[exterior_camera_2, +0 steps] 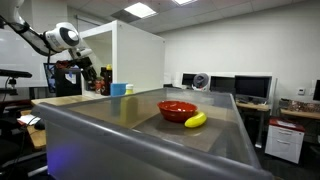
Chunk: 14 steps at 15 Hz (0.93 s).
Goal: Move the red can backwards
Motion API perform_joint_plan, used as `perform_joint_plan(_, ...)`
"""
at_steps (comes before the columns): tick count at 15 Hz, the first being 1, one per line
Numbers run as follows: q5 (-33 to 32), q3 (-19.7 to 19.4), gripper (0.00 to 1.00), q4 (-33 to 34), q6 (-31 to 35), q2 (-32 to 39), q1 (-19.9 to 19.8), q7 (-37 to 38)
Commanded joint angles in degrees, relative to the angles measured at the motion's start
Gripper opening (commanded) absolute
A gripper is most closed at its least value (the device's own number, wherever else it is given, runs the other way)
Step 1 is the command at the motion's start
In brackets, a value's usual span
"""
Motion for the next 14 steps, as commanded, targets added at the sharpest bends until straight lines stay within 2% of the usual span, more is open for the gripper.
perform_joint_plan(1, 5.4, -0.7, 1.0, -0.2, -2.1, -1.7, 1.6, -3.2)
perform_joint_plan(6, 10.0, -1.1, 1.0, -0.9, -3.4, -3.9, 2.7, -8.6)
perform_joint_plan(9, 16.2, -2.1, 1.0, -1.7, -4.8, -6.3, 3.6, -16.9)
perform_joint_plan(14, 22.4, -4.5, 1.0, -2.9, -7.9, -9.7, 3.5, -31.0)
